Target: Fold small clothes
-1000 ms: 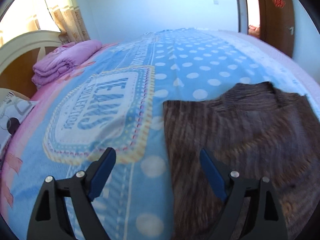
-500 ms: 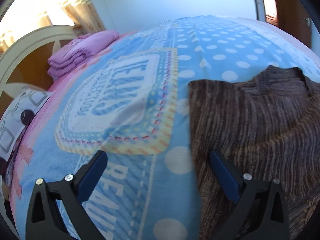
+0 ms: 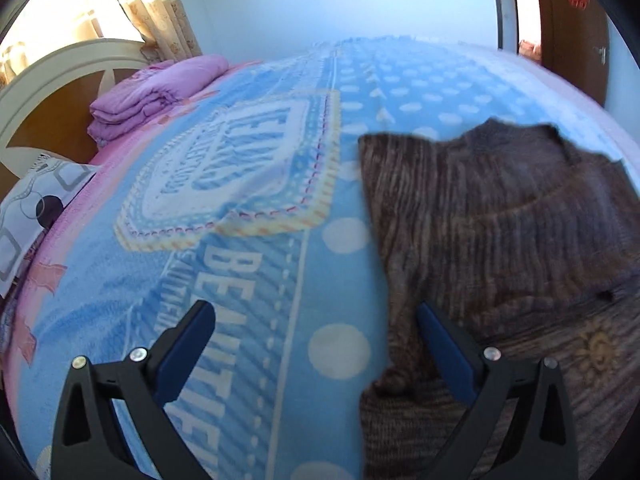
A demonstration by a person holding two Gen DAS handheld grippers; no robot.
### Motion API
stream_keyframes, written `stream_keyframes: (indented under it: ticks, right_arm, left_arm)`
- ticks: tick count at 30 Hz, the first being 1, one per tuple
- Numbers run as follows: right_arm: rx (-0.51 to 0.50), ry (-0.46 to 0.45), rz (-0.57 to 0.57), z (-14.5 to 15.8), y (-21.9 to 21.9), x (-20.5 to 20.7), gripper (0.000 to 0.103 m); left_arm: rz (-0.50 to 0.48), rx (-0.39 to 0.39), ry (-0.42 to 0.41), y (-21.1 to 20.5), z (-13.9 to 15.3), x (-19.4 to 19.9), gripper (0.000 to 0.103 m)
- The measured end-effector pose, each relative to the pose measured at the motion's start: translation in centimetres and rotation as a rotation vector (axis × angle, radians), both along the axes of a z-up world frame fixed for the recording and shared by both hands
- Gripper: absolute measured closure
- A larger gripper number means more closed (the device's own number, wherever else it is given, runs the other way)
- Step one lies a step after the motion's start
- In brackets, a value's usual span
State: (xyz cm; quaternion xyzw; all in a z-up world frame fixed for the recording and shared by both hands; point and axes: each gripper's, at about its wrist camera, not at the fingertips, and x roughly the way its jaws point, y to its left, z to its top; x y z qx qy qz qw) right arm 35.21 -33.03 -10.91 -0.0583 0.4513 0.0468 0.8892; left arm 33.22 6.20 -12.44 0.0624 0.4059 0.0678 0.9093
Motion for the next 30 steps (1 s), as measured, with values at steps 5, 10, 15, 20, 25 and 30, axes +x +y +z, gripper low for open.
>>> stream_keyframes:
  ticks: [5, 10, 15, 20, 25, 30]
  right_arm:
    - [0.025, -0.061, 0.064, 2.9, 3.7, 0.1, 0.078]
    - [0.138, -0.068, 0.273, 3.7, 11.7, 2.0, 0.077]
    - [0.138, 0.104, 0.320, -1.4, 13.9, 2.2, 0.076]
    - [0.151, 0.150, 0.355, -1.7, 12.3, -0.3, 0.076]
    - [0.034, 0.021, 0.392, 0.3, 15.6, -0.7, 0.072]
    - [0.034, 0.071, 0.350, -2.3, 16.2, 2.0, 0.060]
  left_arm:
    - [0.002, -0.005, -0.075, -0.6, 1.8, 0.0, 0.000]
    - [-0.020, 0.016, -0.005, -2.1, 0.5, 1.2, 0.000]
    - [-0.040, -0.023, 0.038, -1.6, -0.7, 0.1, 0.000]
    - [-0.046, -0.086, 0.054, -0.9, -1.0, -0.9, 0.000]
    - [-0.038, -0.060, 0.035, -1.3, -0.9, -1.3, 0.000]
    - [-0.010, -0.108, 0.043, 0.0, -1.0, -2.1, 0.000]
